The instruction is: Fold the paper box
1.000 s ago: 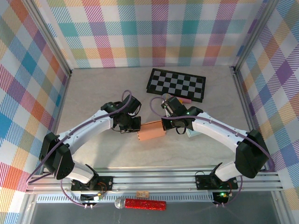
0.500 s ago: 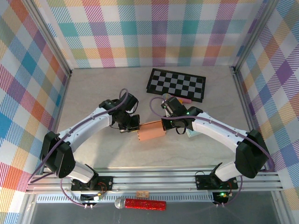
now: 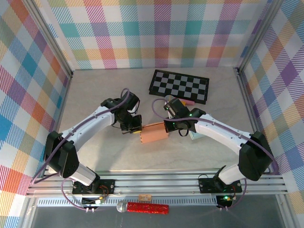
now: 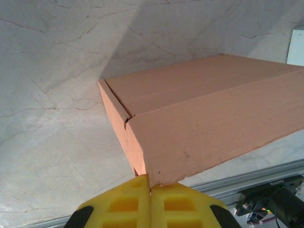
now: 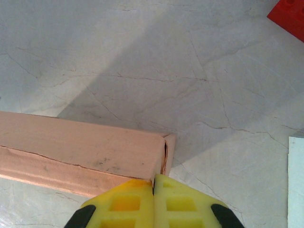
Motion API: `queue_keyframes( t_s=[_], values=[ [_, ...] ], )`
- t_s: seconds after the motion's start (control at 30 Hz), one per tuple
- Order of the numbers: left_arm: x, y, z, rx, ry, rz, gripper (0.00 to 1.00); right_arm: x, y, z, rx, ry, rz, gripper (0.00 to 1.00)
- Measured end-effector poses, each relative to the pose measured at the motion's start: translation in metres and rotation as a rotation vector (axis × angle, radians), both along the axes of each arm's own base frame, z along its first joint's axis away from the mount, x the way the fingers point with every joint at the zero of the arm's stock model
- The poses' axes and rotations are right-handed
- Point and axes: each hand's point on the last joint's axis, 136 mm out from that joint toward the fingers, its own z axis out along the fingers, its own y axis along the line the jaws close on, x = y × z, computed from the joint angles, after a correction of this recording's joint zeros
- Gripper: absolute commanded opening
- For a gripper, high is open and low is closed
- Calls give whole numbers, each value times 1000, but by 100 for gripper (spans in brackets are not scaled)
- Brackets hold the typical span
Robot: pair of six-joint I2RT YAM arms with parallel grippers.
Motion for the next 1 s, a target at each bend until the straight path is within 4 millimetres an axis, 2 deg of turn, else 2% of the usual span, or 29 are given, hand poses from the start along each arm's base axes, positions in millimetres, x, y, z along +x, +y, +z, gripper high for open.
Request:
queue_keyframes(
  t_s=[1.0],
  values=[
    [1, -1, 2, -60, 104, 17, 0, 2, 0, 1, -11, 15, 0, 0]
  ],
)
